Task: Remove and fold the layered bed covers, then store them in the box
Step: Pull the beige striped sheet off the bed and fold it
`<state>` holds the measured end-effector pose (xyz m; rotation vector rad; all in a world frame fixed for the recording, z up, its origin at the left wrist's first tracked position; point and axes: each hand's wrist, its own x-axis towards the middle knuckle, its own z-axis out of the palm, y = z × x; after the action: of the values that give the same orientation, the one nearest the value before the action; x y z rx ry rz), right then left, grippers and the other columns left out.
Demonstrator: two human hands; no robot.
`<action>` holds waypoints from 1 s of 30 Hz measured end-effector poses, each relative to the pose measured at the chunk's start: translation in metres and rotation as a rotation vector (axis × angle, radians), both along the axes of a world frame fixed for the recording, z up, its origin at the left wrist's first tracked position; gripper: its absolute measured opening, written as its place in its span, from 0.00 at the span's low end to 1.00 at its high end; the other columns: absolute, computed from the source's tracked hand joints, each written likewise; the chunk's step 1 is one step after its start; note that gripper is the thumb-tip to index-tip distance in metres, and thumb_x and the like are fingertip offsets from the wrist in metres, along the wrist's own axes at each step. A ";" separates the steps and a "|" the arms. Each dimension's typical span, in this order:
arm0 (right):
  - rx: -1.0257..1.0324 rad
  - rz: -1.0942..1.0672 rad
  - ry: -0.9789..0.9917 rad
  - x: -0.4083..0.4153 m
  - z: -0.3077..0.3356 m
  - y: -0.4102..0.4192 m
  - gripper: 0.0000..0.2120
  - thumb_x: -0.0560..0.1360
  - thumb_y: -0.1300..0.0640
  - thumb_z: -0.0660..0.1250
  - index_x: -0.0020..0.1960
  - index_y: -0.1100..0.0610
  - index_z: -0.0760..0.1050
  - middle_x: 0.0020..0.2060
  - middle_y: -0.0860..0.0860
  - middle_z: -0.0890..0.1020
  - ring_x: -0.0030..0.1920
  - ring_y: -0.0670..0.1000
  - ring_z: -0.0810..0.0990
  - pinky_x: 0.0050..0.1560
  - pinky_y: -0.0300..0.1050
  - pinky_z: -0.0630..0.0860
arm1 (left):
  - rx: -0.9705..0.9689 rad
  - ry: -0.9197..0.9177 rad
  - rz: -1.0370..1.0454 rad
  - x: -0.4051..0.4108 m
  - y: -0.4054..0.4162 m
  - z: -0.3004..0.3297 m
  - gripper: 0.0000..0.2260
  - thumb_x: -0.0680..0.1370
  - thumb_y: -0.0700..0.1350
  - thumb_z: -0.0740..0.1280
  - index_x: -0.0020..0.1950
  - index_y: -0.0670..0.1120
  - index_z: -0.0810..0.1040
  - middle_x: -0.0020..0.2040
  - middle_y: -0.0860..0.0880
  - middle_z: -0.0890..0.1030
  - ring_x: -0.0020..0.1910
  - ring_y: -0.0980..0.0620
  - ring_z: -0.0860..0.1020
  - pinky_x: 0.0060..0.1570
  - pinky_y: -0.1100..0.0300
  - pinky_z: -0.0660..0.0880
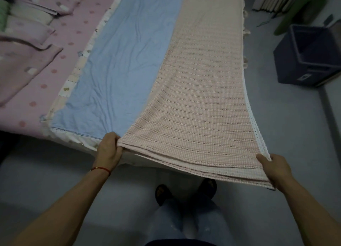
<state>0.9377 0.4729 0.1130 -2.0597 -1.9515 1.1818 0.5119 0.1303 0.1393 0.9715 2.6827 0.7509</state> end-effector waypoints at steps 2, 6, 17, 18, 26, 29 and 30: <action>0.019 0.015 -0.006 0.009 0.000 -0.003 0.18 0.80 0.51 0.68 0.58 0.65 0.81 0.49 0.61 0.84 0.47 0.59 0.80 0.50 0.49 0.74 | 0.028 -0.106 0.133 0.008 0.000 -0.001 0.04 0.77 0.35 0.65 0.47 0.39 0.71 0.36 0.43 0.78 0.33 0.45 0.74 0.33 0.54 0.67; -0.014 0.029 -0.040 0.019 -0.008 -0.011 0.19 0.82 0.51 0.66 0.59 0.67 0.79 0.54 0.64 0.83 0.51 0.62 0.80 0.54 0.53 0.75 | 0.016 -0.400 0.235 0.021 -0.004 -0.016 0.06 0.78 0.37 0.66 0.48 0.46 0.71 0.36 0.40 0.79 0.31 0.40 0.80 0.26 0.50 0.79; -0.055 0.004 -0.084 0.030 -0.032 -0.029 0.17 0.82 0.53 0.64 0.60 0.67 0.79 0.53 0.63 0.83 0.50 0.62 0.80 0.51 0.52 0.75 | -0.163 -0.268 0.001 0.015 -0.027 -0.046 0.21 0.73 0.26 0.65 0.52 0.51 0.84 0.42 0.45 0.84 0.35 0.48 0.82 0.40 0.61 0.78; -0.053 -0.002 -0.098 0.030 -0.034 -0.028 0.17 0.82 0.53 0.65 0.59 0.67 0.79 0.52 0.63 0.83 0.48 0.61 0.79 0.50 0.51 0.74 | -0.155 -0.328 0.032 0.015 -0.026 -0.048 0.22 0.74 0.27 0.63 0.51 0.53 0.84 0.41 0.45 0.84 0.32 0.49 0.82 0.37 0.62 0.79; -0.056 -0.048 -0.150 0.026 -0.030 -0.021 0.12 0.81 0.55 0.67 0.49 0.65 0.81 0.45 0.62 0.83 0.44 0.59 0.77 0.46 0.48 0.71 | -0.094 -0.545 0.111 0.013 -0.016 -0.047 0.21 0.78 0.27 0.61 0.52 0.50 0.86 0.42 0.42 0.86 0.31 0.47 0.84 0.40 0.58 0.83; -0.016 -0.022 -0.169 0.021 -0.024 -0.018 0.13 0.80 0.55 0.69 0.38 0.60 0.77 0.37 0.59 0.80 0.41 0.59 0.76 0.43 0.48 0.68 | -0.106 -0.577 0.061 0.003 -0.016 -0.040 0.17 0.79 0.30 0.62 0.55 0.48 0.86 0.34 0.43 0.84 0.30 0.47 0.83 0.40 0.50 0.84; -0.001 -0.011 -0.182 0.020 -0.023 -0.017 0.16 0.79 0.56 0.69 0.35 0.58 0.74 0.33 0.57 0.78 0.39 0.58 0.76 0.41 0.48 0.67 | -0.109 -0.578 0.051 0.000 -0.016 -0.036 0.17 0.79 0.31 0.63 0.57 0.47 0.85 0.32 0.42 0.83 0.29 0.47 0.82 0.38 0.49 0.83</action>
<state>0.9575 0.4561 0.0905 -2.2471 -2.0107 1.0257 0.5122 0.1146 0.1031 0.5506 2.2185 0.7468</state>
